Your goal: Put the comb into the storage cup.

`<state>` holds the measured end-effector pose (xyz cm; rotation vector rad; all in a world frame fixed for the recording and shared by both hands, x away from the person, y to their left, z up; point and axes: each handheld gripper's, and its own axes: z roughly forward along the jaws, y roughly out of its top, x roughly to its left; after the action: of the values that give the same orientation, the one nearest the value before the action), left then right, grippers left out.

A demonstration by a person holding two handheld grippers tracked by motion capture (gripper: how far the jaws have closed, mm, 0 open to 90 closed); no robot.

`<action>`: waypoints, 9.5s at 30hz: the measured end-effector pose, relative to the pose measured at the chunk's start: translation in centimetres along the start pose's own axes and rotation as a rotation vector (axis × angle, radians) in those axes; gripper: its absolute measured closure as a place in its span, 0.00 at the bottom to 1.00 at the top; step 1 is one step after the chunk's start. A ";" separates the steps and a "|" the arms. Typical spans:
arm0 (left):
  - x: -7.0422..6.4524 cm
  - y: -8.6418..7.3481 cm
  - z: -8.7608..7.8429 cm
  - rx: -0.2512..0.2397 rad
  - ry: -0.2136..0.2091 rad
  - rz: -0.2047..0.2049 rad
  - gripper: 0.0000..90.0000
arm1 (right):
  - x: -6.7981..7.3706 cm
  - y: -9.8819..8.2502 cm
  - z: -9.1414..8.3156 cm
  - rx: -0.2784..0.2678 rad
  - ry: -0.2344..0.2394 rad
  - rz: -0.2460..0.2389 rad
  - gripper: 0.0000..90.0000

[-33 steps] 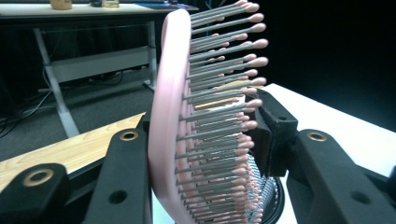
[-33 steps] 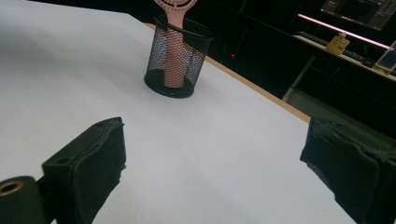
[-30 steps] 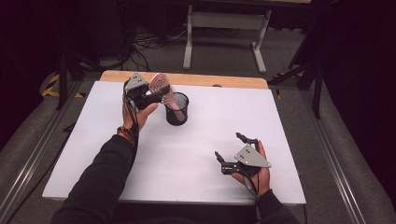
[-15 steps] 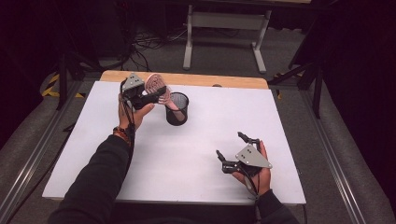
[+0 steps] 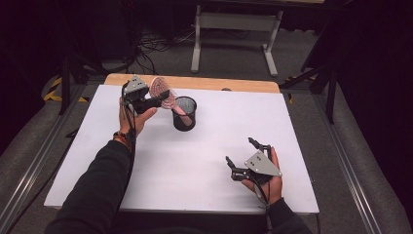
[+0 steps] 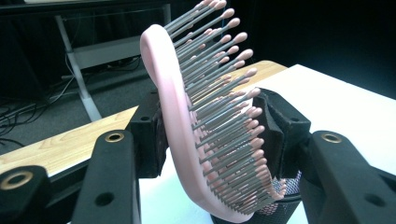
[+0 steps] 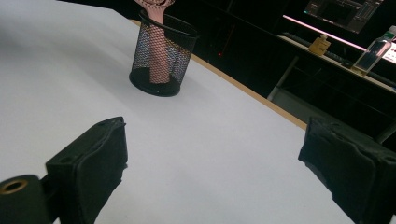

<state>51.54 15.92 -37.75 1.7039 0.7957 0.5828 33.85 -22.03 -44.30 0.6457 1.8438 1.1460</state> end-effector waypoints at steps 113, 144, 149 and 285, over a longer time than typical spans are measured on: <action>-2.9 2.3 -7.9 -0.077 -0.092 0.291 0.06 | 0.2 0.2 -0.1 -0.012 0.029 0.014 0.09; -4.5 1.2 -9.3 -0.084 -0.165 0.332 0.06 | 0.3 0.3 -0.2 -0.025 0.022 0.012 0.09; -4.9 0.7 -9.5 -0.083 -0.177 0.334 0.06 | 0.3 0.3 -0.3 -0.028 0.020 0.015 0.09; -4.0 -13.9 -14.7 0.063 -0.179 0.265 0.05 | 0.6 0.3 -1.5 -0.024 0.036 0.016 0.08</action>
<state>35.24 24.40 -47.11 1.9054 0.4683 0.5784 32.25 -22.07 -43.96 0.6309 1.8552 1.1955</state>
